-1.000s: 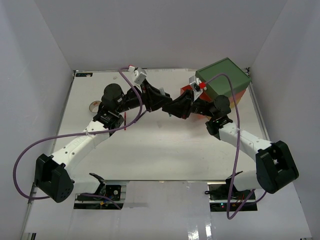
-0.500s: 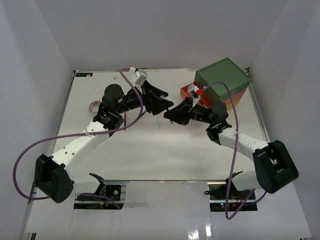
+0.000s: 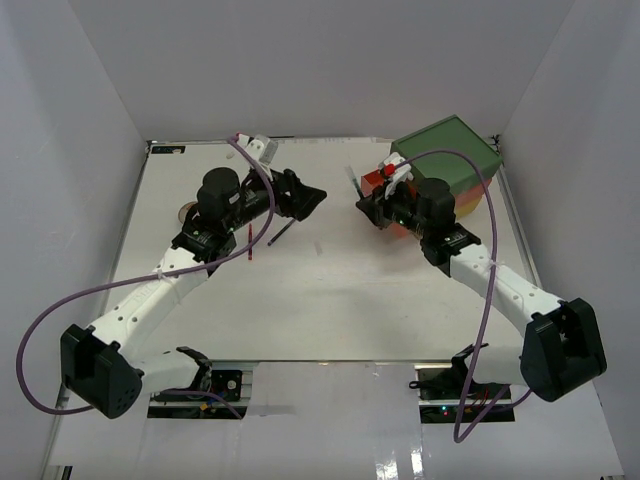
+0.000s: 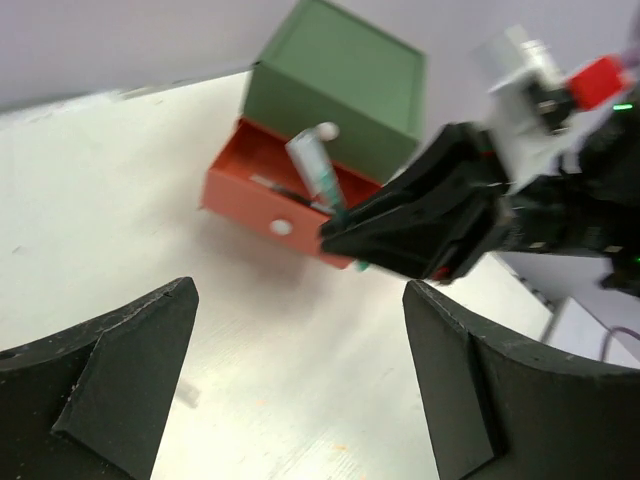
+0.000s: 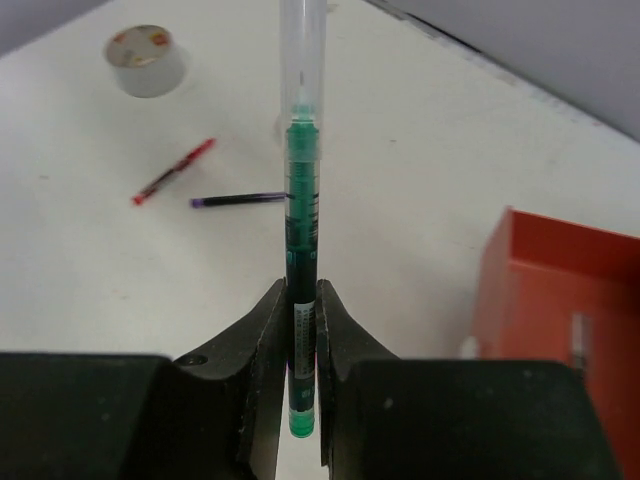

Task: Sort the stationery into containers
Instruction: Place the pen in the drawer.

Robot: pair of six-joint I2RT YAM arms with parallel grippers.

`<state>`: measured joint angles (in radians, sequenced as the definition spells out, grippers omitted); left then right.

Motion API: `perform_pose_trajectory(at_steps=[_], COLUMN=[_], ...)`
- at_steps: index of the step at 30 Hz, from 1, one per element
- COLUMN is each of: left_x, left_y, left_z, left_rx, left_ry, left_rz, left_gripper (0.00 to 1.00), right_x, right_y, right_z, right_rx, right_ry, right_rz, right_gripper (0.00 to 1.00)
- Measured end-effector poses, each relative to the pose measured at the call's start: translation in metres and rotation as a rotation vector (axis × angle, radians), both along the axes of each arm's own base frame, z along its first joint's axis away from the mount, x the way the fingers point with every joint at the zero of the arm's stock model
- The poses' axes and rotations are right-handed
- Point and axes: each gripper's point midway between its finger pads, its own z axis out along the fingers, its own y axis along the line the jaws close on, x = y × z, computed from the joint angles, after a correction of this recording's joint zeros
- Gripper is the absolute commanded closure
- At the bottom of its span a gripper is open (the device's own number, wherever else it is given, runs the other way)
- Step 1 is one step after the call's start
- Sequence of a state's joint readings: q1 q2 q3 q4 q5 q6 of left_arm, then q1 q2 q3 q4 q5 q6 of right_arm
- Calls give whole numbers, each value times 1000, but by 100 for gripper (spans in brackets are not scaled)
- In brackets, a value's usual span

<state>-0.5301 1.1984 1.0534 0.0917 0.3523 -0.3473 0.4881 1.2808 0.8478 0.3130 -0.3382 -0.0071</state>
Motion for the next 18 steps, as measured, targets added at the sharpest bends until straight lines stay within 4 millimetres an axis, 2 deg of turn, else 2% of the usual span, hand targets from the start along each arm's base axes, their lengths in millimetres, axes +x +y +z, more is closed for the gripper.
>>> perform_pose_trajectory(at_steps=[6, 13, 18], left_x=[22, 27, 30], left_y=[31, 59, 70], left_z=[-39, -90, -99], left_rx=[91, 217, 263], left_ry=[111, 210, 222], left_rz=[169, 290, 337], left_gripper=[5, 5, 5], right_x=[33, 60, 70], right_y=[-41, -78, -92], right_z=[1, -13, -32], right_rx=[-219, -426, -519], right_ry=[-85, -111, -84], right_rz=[-212, -373, -414], right_gripper=[91, 80, 76])
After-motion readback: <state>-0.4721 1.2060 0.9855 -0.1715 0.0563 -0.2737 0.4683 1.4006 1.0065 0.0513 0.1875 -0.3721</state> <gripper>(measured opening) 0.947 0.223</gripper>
